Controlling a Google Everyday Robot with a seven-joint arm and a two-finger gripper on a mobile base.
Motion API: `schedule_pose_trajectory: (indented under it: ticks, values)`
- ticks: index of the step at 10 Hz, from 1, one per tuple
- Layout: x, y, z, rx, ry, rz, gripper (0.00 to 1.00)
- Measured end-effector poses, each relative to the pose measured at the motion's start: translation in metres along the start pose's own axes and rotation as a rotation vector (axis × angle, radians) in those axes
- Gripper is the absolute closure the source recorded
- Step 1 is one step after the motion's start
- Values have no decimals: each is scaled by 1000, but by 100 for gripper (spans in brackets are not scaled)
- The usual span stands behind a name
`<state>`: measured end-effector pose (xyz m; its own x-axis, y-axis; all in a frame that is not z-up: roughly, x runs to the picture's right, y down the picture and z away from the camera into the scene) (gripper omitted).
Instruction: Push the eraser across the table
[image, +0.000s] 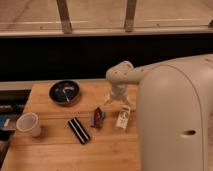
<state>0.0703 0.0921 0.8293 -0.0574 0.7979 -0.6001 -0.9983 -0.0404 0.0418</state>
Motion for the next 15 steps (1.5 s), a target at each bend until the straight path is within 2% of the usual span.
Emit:
schedule_pose_trajectory:
  ticks: [6,7,11,13,15]
  values:
    - [0,0,0,0,0,0,20]
    - [0,0,0,0,0,0,23]
    - [0,0,0,0,0,0,61]
    - [0,0,0,0,0,0,84]
    - [0,0,0,0,0,0,98]
